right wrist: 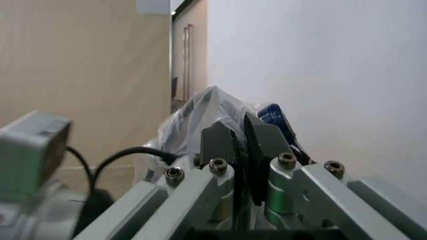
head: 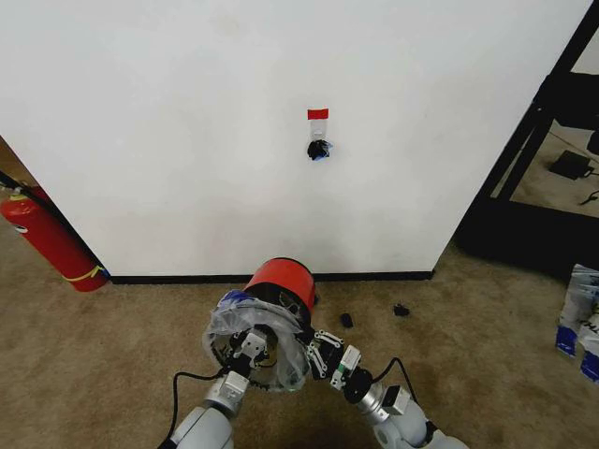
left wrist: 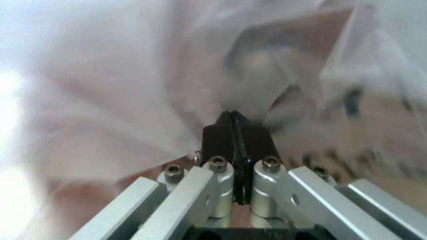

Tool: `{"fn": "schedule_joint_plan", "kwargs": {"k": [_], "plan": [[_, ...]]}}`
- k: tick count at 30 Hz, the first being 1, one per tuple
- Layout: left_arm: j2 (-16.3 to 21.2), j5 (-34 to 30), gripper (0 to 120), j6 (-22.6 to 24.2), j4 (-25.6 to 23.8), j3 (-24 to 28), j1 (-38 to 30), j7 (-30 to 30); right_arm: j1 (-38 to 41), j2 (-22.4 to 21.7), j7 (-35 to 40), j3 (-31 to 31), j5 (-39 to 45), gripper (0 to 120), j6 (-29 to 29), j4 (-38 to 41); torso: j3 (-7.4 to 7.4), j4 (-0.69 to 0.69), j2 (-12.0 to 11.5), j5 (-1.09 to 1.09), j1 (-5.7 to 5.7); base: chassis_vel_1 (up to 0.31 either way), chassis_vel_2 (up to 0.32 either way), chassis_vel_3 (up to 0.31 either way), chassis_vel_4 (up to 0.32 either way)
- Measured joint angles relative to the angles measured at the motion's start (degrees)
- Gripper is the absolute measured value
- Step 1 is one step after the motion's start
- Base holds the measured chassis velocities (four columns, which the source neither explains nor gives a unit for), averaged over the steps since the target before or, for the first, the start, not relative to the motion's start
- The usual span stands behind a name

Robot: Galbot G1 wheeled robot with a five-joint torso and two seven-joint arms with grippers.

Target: Pick up the garbage bag from the wall and place it over the trash bin.

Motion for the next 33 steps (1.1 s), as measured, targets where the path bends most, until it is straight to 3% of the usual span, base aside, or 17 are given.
{"fn": "schedule_joint_plan", "kwargs": {"k": [6, 15, 33], "plan": [[-3.84, 0.43, 0, -0.37, 4.15, 0.22, -1.37, -0.17, 0.11, 1.1, -1.37, -0.19, -1.49, 1, 0.0, -0.92, 0.0, 0.0, 0.0, -0.01, 0.0, 0.0, 0.0, 0.0, 0.0], [-6.37, 0.35, 0, -0.64, 6.16, 0.14, -2.43, -0.41, -0.08, 1.4, -4.0, -0.01, -1.15, 1, 0.0, -1.55, 0.0, 0.0, 0.0, 0.0, 0.0, 0.0, 0.0, 0.0, 0.0], [-5.49, -1.6, 0, -0.31, 9.2, -2.73, -3.78, -3.77, -1.31, -0.39, -10.34, 0.12, 2.42, 1, -0.01, -0.51, 0.0, 0.0, 0.0, 0.0, 0.0, 0.0, 0.0, 0.0, 0.0]]}}
